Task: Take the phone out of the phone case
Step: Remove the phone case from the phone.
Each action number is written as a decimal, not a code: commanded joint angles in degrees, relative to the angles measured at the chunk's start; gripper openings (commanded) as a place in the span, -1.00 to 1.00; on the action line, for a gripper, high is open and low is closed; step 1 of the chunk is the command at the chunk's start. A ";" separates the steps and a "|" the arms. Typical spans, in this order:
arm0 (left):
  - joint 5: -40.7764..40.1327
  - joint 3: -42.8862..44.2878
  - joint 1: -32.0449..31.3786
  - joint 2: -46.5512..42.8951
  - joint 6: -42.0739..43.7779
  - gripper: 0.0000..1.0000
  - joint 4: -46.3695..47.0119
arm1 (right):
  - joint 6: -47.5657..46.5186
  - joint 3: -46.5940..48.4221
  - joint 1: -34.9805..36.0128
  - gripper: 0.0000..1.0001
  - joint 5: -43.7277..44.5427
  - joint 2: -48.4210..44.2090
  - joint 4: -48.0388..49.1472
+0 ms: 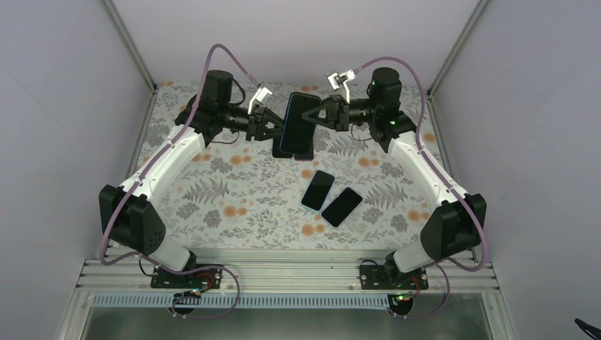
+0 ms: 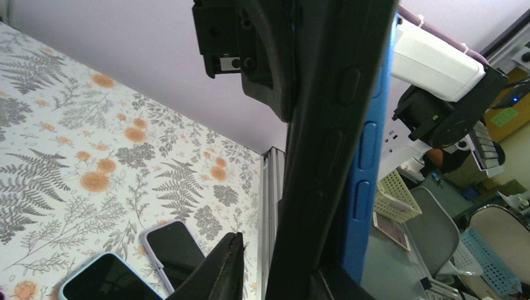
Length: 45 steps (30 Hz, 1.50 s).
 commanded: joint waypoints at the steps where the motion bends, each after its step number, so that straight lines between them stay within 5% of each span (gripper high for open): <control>1: -2.66 -0.60 -1.33 -0.72 -5.88 -0.67 15.90 | 0.68 -0.26 8.76 -0.92 -14.97 2.14 -6.33; 5: -1.29 -3.36 -0.75 -1.54 -9.76 -0.82 20.16 | 1.50 1.03 7.52 -0.92 -14.36 2.92 -6.39; 9: -0.73 -5.67 -0.15 -1.94 -14.01 -0.95 23.68 | 3.21 3.48 5.16 -0.71 -12.63 3.95 -6.61; 17: -1.84 -10.25 2.26 -1.55 -23.58 -0.95 31.42 | 3.78 6.48 -0.09 0.27 -7.76 4.08 -7.61; 23: -4.15 -11.78 4.44 -0.39 -30.63 -0.95 33.34 | -2.67 7.87 -2.66 0.76 1.72 3.48 -14.45; 33: -19.53 -8.99 5.82 0.79 -37.04 -0.95 19.34 | -19.86 11.25 -2.23 0.83 27.99 1.45 -25.80; 45: -25.80 -9.72 5.97 2.89 -48.49 -0.95 16.97 | -37.96 6.65 14.99 0.68 68.09 -0.32 -23.64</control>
